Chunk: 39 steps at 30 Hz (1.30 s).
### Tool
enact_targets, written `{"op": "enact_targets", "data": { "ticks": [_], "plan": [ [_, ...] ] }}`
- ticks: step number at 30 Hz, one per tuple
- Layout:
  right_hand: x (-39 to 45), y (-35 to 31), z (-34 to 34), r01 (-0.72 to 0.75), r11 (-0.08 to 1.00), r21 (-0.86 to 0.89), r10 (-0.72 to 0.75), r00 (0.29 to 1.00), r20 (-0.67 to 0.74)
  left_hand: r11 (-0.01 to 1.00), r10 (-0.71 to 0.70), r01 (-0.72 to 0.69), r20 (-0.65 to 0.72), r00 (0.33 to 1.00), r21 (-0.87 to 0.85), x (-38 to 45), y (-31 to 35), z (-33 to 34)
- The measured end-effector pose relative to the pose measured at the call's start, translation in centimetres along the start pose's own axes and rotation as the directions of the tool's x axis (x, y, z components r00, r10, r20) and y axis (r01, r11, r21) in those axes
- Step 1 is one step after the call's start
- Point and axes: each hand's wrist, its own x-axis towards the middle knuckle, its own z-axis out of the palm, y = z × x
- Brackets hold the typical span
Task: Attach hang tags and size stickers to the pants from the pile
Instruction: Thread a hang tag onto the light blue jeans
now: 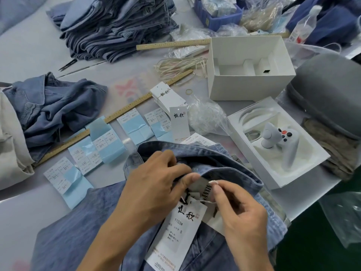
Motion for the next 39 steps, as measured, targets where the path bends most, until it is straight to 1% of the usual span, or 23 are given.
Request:
{"op": "enact_targets", "data": {
  "ticks": [2, 4, 7, 9, 13, 16, 18, 20, 21, 23, 24, 26, 28, 30, 32, 34, 36, 38, 39],
  "plan": [
    [0.3, -0.2, -0.3, 0.071, 0.995, -0.072, -0.075, 0.996, -0.054, 0.998, 0.058, -0.059, -0.039, 0.998, -0.019, -0.1, -0.1, 0.3],
    [0.8, -0.3, -0.2, 0.161, 0.972, -0.172, -0.171, 0.984, -0.044, 0.994, 0.104, -0.105, -0.042, 0.994, -0.037, -0.2, 0.0, 0.5],
    [1.5, -0.6, 0.1, 0.238, 0.946, -0.219, -0.251, 0.967, -0.034, 0.987, 0.162, -0.163, -0.05, 0.985, -0.002, 0.0, 0.3, 0.5],
    [2.0, -0.8, 0.2, 0.294, 0.916, -0.273, -0.312, 0.95, -0.025, 0.987, 0.16, -0.161, -0.072, 0.984, -0.001, 0.1, 0.6, 0.3],
    [2.8, -1.0, 0.2, 0.304, 0.89, -0.34, -0.319, 0.948, 0.012, 0.986, 0.168, -0.169, -0.092, 0.981, -0.001, -0.1, 1.0, 0.2],
    [3.3, -1.2, 0.3, 0.361, 0.785, -0.503, -0.365, 0.926, 0.096, 0.98, 0.196, -0.194, -0.067, 0.978, 0.035, -0.4, 1.2, 0.4],
    [3.5, -1.3, 0.2, 0.379, 0.719, -0.583, -0.344, 0.922, 0.176, 0.975, 0.214, -0.211, -0.045, 0.976, 0.072, -0.7, 1.2, 0.7],
    [3.4, -1.3, 0.1, 0.389, 0.676, -0.626, -0.314, 0.92, 0.234, 0.976, 0.212, -0.209, -0.055, 0.976, 0.053, -0.9, 1.1, 0.9],
    [3.3, -1.2, 0.0, 0.396, 0.666, -0.632, -0.309, 0.918, 0.249, 0.98, 0.197, -0.196, -0.085, 0.977, 0.02, -1.0, 1.1, 0.9],
    [3.0, -1.0, -0.3, 0.408, 0.66, -0.631, -0.309, 0.913, 0.267, 0.988, 0.116, -0.133, -0.175, 0.978, -0.083, -1.0, 0.7, 0.8],
    [2.8, -0.9, -0.3, 0.41, 0.662, -0.627, -0.308, 0.912, 0.271, 0.991, 0.074, -0.094, -0.202, 0.977, -0.092, -0.8, 0.5, 0.7],
    [2.5, -0.7, -0.4, 0.397, 0.68, -0.617, -0.292, 0.918, 0.269, 0.999, -0.035, 0.038, -0.165, 0.986, 0.011, -0.2, 0.3, 0.5],
    [2.3, -0.6, -0.4, 0.386, 0.706, -0.595, -0.28, 0.922, 0.266, 0.978, -0.164, 0.177, -0.119, 0.979, 0.109, 0.7, 0.2, 0.4],
    [2.1, -0.5, -0.4, 0.4, 0.716, -0.572, -0.295, 0.916, 0.272, 0.956, -0.251, 0.262, -0.096, 0.963, 0.128, 1.8, 0.3, 0.3],
    [1.9, -0.4, -0.5, 0.429, 0.72, -0.546, -0.322, 0.903, 0.285, 0.949, -0.277, 0.292, -0.125, 0.953, 0.122, 2.9, 0.1, 0.2],
    [1.7, -0.3, -0.7, 0.439, 0.731, -0.522, -0.336, 0.898, 0.284, 0.947, -0.303, 0.318, -0.216, 0.928, 0.039, 3.6, -0.1, -0.2],
    [1.5, -0.1, -1.0, 0.434, 0.759, -0.486, -0.34, 0.9, 0.272, 0.95, -0.31, 0.302, -0.326, 0.893, -0.076, 4.0, -0.3, -0.6],
    [1.2, 0.2, -1.2, 0.415, 0.797, -0.44, -0.323, 0.907, 0.271, 0.954, -0.301, 0.278, -0.384, 0.873, -0.115, 4.3, -0.3, -0.8],
    [1.0, 0.3, -1.2, 0.396, 0.819, -0.415, -0.303, 0.913, 0.273, 0.958, -0.288, 0.267, -0.396, 0.872, -0.109, 4.3, -0.2, -0.9]
  ]
}}
